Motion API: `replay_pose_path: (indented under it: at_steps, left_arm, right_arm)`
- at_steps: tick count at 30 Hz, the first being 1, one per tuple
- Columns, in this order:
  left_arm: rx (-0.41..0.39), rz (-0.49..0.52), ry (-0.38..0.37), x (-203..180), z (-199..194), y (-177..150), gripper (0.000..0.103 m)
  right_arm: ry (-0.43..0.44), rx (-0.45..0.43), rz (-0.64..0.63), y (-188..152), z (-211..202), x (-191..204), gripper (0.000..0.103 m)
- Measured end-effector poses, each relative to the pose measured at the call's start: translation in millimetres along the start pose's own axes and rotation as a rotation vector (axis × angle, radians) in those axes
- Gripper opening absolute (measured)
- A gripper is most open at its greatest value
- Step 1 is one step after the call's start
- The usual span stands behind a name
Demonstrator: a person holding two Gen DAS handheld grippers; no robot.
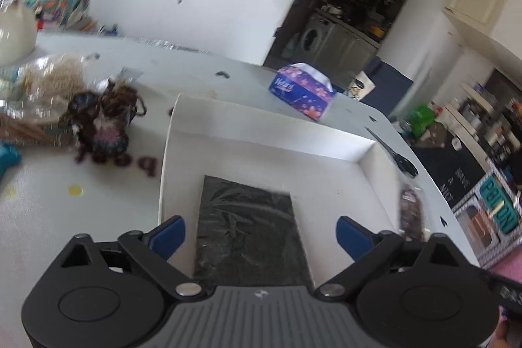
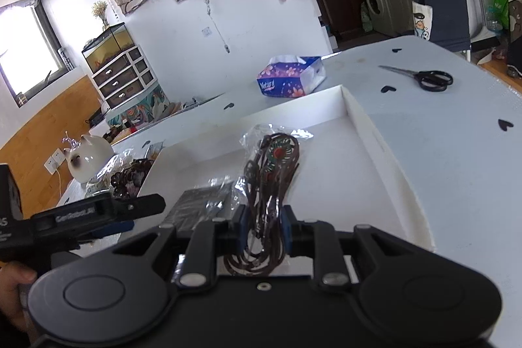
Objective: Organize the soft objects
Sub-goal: 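Lower the black bag into the white box while the right tool lowers the cord bag beside it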
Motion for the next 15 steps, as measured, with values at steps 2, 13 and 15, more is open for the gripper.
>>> replay_pose_path:
  at_steps: [2,13,15]
  left_arm:
    - [-0.017,0.044,-0.003,-3,-6,1,0.099]
    - [0.039,0.229,-0.145,-29,-12,-13,0.080]
    - [0.084,0.254,-0.188,-38,-1,-19,0.078]
  right_arm:
    - [0.008,0.021,0.004,-3,7,4,0.022]
    - [-0.040,0.071,-0.033,-15,38,13,0.022]
    - [-0.056,0.072,-0.024,-16,38,8,0.022]
Point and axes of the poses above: each gripper's, at about its wrist camera, not at the fingertips, and z roughly the way its jaws point, x to its left, y to its top, the point moved 7 cm from there along z, roughly the way its jaws point, and after that the axes turned 8 degrees about z, right-handed, at the moved point
